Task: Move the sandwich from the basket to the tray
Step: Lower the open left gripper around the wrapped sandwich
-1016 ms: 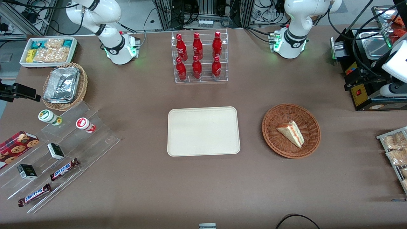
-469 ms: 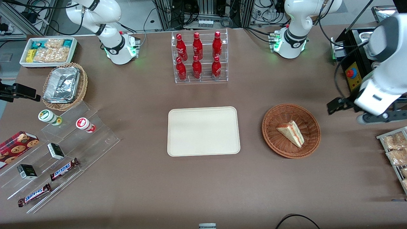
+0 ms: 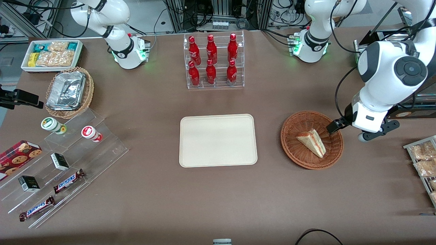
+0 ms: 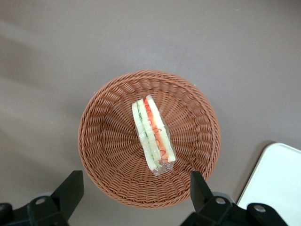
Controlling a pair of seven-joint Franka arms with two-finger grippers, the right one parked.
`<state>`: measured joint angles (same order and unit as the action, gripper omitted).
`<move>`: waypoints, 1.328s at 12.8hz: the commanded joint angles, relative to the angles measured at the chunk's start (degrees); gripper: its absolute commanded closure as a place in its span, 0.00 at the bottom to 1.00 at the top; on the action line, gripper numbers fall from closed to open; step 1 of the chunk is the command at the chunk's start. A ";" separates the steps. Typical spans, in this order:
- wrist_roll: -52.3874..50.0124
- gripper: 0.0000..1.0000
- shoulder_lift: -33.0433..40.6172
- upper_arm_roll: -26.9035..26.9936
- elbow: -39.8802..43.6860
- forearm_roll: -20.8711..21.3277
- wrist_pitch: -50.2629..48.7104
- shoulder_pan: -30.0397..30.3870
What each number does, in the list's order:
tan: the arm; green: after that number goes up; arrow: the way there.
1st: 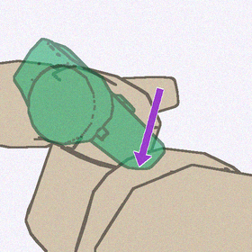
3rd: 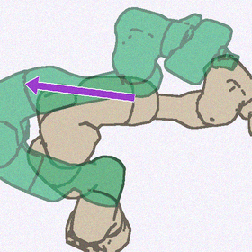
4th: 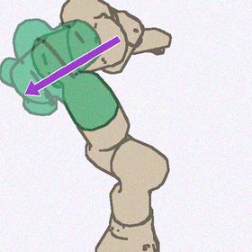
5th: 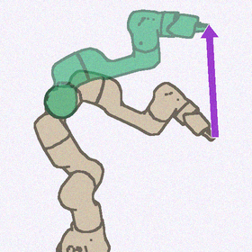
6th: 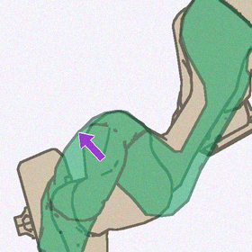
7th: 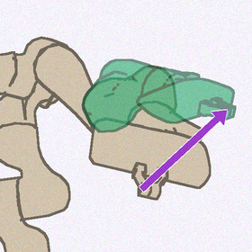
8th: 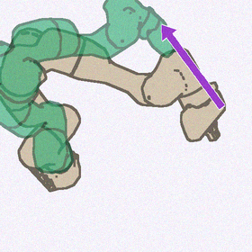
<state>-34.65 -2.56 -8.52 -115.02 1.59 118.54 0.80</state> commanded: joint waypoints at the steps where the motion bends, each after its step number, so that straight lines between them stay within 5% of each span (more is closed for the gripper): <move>1: -9.87 0.00 1.59 -0.53 -5.64 0.96 4.49 0.17; 6: -20.35 0.00 -0.25 -2.72 -11.37 0.87 14.69 0.17; 17: -21.51 0.00 -8.16 -3.34 -11.63 0.96 22.09 0.17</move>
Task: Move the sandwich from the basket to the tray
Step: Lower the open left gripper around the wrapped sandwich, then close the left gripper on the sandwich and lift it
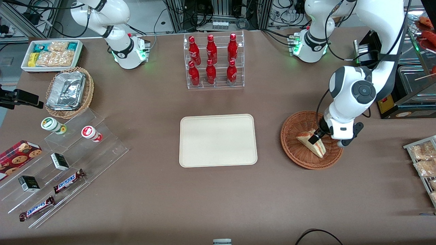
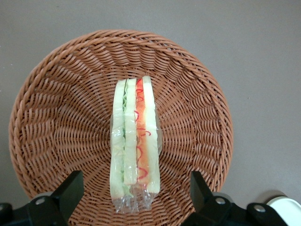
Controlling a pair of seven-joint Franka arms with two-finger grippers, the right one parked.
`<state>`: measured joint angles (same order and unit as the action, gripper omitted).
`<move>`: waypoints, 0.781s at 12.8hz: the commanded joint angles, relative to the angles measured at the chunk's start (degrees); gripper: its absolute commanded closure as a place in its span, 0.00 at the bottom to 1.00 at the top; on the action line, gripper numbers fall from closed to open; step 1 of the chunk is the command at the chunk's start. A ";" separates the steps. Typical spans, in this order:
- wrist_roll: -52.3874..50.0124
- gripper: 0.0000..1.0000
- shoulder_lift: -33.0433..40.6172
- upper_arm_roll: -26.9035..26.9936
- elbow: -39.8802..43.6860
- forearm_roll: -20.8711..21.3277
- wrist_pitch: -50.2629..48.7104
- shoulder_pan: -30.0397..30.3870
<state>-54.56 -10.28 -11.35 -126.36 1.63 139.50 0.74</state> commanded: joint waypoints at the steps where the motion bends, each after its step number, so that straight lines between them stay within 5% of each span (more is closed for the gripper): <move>1: -1.61 0.00 -0.79 -0.87 -0.20 0.92 1.13 0.22; 10: -1.52 0.03 -5.80 -1.22 -0.29 2.76 3.76 0.22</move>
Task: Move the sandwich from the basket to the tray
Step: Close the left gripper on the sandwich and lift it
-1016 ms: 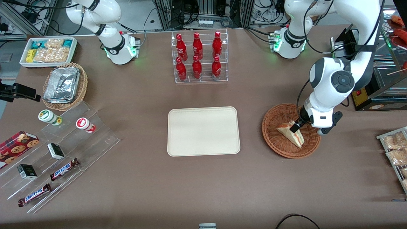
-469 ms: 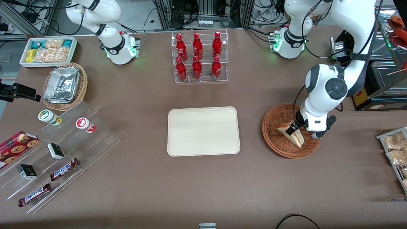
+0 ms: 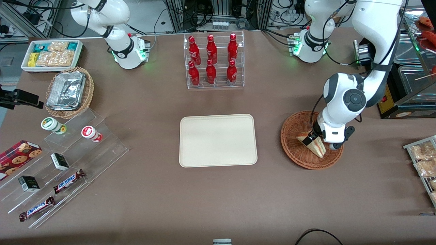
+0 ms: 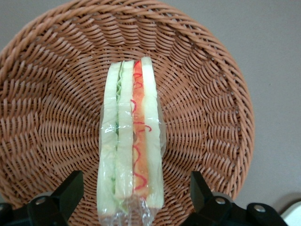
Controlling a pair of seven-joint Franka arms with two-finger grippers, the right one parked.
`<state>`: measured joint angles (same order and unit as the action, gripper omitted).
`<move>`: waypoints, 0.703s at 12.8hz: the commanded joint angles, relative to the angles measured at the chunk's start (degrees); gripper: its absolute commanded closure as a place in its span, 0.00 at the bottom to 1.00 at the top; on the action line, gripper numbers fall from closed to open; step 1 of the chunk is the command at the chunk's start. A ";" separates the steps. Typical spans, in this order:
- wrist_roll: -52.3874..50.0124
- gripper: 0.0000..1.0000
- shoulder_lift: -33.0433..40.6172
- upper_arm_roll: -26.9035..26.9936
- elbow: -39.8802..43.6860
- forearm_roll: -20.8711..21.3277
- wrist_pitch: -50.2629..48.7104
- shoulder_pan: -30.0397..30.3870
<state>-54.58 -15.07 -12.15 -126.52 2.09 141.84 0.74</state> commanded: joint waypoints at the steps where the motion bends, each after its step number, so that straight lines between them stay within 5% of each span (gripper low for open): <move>1: -1.67 0.21 -1.36 -0.42 -0.05 2.48 1.34 0.22; 3: -1.23 0.84 -1.72 -0.33 -0.05 2.66 1.08 0.31; 4: -0.97 1.00 -1.54 -0.33 -0.05 2.83 0.81 0.40; 9: -0.88 1.00 5.48 -0.33 7.48 6.09 -15.76 0.14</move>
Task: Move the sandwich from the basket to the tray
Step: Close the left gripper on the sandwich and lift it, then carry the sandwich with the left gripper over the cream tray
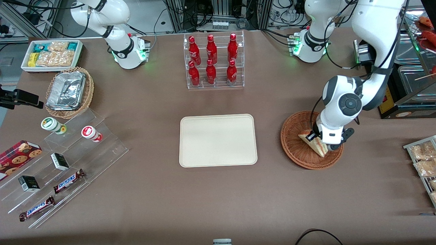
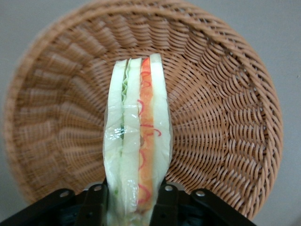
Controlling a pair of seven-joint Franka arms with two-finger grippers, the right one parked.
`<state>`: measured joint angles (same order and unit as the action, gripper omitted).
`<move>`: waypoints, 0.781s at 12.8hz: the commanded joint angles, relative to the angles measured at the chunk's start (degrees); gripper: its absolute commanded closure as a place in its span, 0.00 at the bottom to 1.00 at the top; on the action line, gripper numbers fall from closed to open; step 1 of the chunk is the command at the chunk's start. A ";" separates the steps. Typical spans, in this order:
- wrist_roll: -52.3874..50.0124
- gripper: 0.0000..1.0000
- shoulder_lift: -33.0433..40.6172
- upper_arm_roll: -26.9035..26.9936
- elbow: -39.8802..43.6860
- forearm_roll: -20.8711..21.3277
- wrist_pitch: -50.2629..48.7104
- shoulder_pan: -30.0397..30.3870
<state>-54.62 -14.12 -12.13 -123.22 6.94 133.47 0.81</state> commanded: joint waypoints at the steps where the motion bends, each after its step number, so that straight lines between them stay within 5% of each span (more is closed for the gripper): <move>1: -1.01 1.00 4.54 -0.53 8.40 1.23 -10.83 -0.28; 4: -1.45 1.00 1.73 -0.79 20.19 0.97 -19.19 -6.86; 10: -1.45 1.00 -6.25 -0.88 28.29 0.09 -20.00 -20.30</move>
<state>-55.49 -15.48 -13.42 -99.62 7.01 114.72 -16.14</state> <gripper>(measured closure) 0.837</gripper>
